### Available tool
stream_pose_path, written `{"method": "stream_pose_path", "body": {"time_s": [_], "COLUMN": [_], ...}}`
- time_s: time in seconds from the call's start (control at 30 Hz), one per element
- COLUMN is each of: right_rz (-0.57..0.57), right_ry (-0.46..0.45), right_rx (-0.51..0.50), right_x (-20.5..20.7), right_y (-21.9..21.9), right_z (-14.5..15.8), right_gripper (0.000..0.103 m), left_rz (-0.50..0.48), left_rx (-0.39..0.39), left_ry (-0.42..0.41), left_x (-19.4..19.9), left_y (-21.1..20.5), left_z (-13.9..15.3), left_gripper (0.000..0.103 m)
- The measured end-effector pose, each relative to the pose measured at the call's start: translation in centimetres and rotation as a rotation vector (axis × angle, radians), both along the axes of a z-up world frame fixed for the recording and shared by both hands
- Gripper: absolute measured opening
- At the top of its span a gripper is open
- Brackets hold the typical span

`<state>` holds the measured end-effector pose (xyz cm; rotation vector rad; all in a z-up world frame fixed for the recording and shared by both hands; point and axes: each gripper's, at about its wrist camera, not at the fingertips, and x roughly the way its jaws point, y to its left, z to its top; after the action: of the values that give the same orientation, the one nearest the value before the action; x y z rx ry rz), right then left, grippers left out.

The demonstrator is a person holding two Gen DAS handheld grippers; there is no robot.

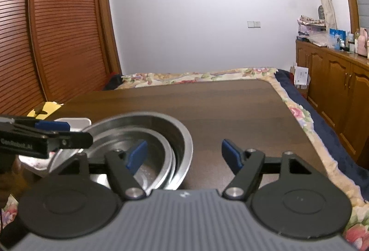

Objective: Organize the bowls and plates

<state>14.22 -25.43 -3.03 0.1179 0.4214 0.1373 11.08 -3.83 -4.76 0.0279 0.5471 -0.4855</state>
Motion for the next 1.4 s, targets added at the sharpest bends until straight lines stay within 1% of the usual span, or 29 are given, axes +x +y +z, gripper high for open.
{"method": "stream_pose_path", "body": {"time_s": [0.23, 0.3, 0.37, 0.67, 0.73, 0.83, 0.9, 0.93, 1.0, 1.07, 1.2, 1.4], "right_rz": [0.002, 0.005, 0.007, 0.025, 0.025, 0.024, 0.02, 0.017, -0.004, -0.024, -0.051, -0.053], "right_ry": [0.018, 0.016, 0.014, 0.003, -0.003, -0.027, -0.043, -0.05, -0.057, -0.059, -0.055, -0.059], "right_rx": [0.012, 0.017, 0.025, 0.048, 0.05, 0.047, 0.037, 0.034, 0.032, 0.045, 0.059, 0.069], "right_x": [0.3, 0.2, 0.1, -0.1, -0.1, -0.3, -0.4, -0.4, -0.5, -0.6, -0.5, -0.3], "right_y": [0.3, 0.4, 0.4, 1.2, 1.3, 1.5, 1.7, 1.7, 1.6, 1.4, 1.3, 1.2], "right_z": [-1.1, -1.1, -1.2, -1.7, -1.8, -1.9, -1.9, -1.9, -1.9, -1.8, -1.3, 0.3], "right_gripper": [0.072, 0.072, 0.072, 0.071, 0.069, 0.059, 0.05, 0.05, 0.044, 0.041, 0.041, 0.041], "left_rz": [-0.014, -0.013, -0.014, -0.026, -0.02, -0.002, 0.017, 0.022, 0.029, 0.03, 0.027, 0.031], "left_rx": [0.001, 0.005, 0.003, 0.004, 0.011, 0.014, 0.005, 0.005, 0.02, 0.029, 0.023, -0.007], "left_ry": [0.005, 0.008, 0.009, 0.012, 0.003, -0.01, -0.01, -0.011, -0.015, -0.019, -0.046, -0.043], "left_x": [0.0, 0.0, -0.2, -1.1, -1.3, -1.4, -1.4, -1.4, -1.5, -1.6, -1.6, -0.7], "left_y": [-0.2, -0.2, -0.3, -0.8, -1.0, -1.2, -1.0, -1.0, -1.1, -1.4, -1.5, -1.3], "left_z": [-0.5, -0.7, -0.8, -1.7, -1.8, -1.9, -1.9, -1.9, -1.9, -1.7, -0.3, 2.0], "left_gripper": [0.073, 0.067, 0.064, 0.063, 0.063, 0.052, 0.045, 0.044, 0.044, 0.044, 0.044, 0.044]}}
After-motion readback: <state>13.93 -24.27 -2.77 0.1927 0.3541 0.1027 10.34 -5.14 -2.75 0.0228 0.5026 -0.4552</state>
